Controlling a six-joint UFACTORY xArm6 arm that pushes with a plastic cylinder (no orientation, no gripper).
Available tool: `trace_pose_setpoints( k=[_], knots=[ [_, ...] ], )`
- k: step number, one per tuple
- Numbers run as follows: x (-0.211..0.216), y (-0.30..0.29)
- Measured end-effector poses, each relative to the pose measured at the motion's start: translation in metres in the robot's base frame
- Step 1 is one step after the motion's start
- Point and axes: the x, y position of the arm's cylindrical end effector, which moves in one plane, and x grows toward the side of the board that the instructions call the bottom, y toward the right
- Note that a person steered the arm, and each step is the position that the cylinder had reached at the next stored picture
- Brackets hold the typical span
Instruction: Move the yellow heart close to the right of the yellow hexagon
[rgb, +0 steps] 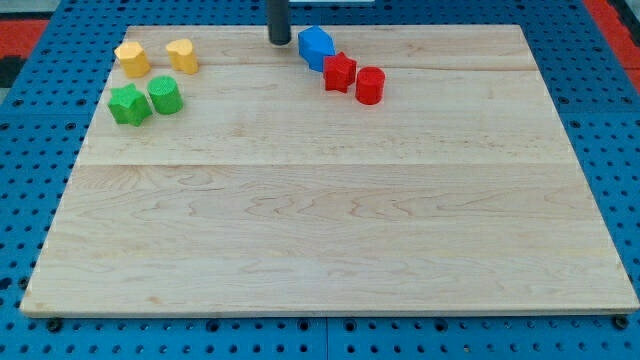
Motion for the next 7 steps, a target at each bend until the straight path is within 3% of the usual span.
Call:
trace_pose_setpoints(
  k=[2, 5, 7],
  knots=[
    [0.013, -0.017],
    [0.026, -0.106],
    [0.032, -0.079]
  ],
)
